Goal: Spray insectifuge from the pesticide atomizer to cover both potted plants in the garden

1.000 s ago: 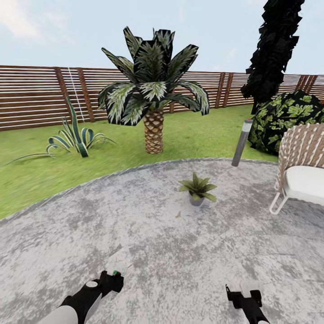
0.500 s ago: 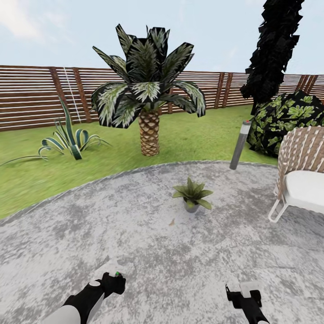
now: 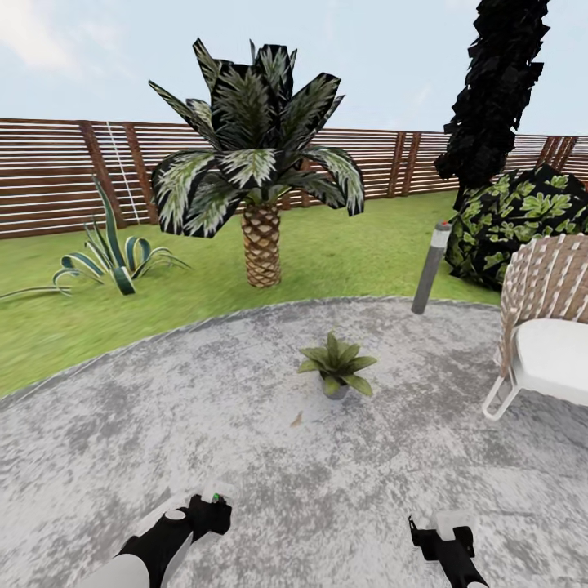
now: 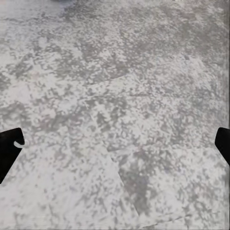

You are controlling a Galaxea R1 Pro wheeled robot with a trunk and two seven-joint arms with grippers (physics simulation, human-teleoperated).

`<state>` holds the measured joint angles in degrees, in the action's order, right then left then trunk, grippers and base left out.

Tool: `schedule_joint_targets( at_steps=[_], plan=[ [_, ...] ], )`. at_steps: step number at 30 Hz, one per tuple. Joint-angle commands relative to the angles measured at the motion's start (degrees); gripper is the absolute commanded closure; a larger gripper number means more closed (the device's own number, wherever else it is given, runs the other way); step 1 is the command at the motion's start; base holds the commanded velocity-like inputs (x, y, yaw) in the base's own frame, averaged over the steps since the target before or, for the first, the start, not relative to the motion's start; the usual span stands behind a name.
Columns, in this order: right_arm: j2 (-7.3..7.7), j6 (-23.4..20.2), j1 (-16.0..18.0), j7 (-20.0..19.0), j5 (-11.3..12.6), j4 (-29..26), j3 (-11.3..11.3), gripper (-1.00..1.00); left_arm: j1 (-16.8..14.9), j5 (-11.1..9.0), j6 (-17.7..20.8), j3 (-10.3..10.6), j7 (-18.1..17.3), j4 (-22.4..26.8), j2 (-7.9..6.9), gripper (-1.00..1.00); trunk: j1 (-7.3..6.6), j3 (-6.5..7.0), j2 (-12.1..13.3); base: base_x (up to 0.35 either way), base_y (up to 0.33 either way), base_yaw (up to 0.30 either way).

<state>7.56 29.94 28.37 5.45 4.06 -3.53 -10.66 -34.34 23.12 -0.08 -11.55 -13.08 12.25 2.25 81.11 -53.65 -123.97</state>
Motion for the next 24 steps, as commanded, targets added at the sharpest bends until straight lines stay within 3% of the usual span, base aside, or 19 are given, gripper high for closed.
schedule_joint_targets(
  at_steps=[1,24],
  plan=[
    [0.0,0.1,0.0,0.2,0.4,0.0,-0.5,-1.0,0.0,0.5,0.0,-0.5,-0.3,0.1,0.03,1.0,0.02,-0.05,0.0,0.244,-0.232,0.0],
    [0.0,0.1,0.0,0.2,0.4,0.3,-0.5,-1.0,-0.1,0.7,0.3,-0.4,-0.3,0.0,0.91,1.0,0.02,-0.05,0.0,0.232,-0.252,0.0]
  ],
)
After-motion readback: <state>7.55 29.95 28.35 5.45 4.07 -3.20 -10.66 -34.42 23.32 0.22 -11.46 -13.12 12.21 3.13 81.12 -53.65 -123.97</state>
